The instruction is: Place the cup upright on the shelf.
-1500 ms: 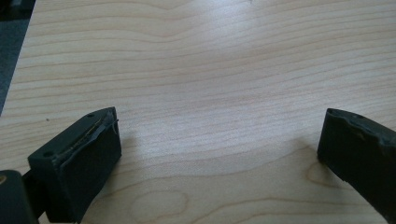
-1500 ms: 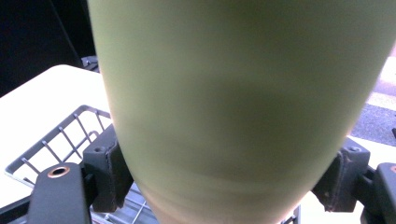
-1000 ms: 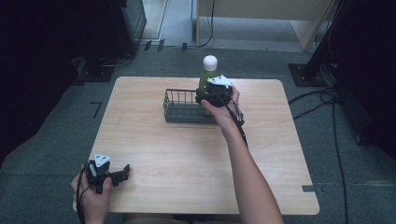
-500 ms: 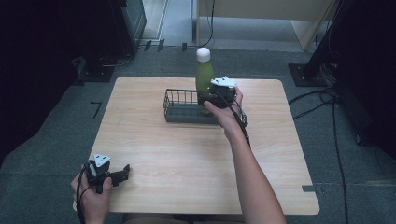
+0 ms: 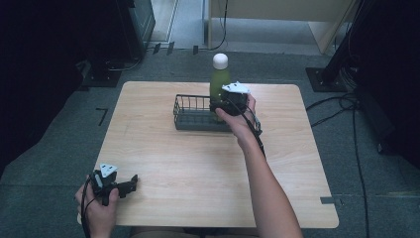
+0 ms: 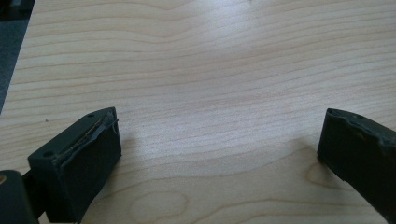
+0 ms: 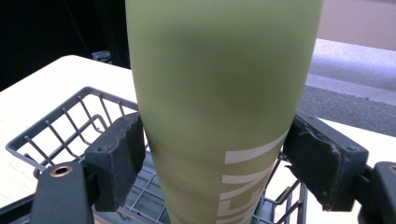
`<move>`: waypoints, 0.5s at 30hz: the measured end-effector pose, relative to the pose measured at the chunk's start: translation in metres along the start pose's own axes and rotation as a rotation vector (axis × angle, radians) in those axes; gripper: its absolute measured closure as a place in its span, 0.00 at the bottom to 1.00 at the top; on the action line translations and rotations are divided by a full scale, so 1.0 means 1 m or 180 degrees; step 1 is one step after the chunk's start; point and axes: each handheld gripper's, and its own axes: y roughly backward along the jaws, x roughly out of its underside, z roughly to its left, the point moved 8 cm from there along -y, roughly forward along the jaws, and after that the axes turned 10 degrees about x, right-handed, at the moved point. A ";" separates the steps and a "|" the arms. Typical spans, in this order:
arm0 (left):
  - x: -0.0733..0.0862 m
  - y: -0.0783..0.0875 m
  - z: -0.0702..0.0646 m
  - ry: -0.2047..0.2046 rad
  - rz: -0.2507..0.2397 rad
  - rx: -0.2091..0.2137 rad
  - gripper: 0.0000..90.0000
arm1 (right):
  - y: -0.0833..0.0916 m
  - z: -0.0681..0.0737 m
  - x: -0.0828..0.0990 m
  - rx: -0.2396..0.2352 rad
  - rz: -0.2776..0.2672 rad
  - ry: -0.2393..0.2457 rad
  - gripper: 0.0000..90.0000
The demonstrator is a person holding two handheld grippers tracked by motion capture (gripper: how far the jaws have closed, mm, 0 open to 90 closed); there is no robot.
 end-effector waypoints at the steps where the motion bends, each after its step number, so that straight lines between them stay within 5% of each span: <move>1: 0.000 0.000 0.000 0.0001 0.0000 0.0000 0.00 | 0.000 0.000 0.000 -0.0001 -0.0001 0.0002 0.24; 15: 0.000 0.000 0.000 -0.0003 0.0004 0.0001 0.00 | 0.005 -0.005 0.005 -0.0066 0.0075 -0.0023 0.18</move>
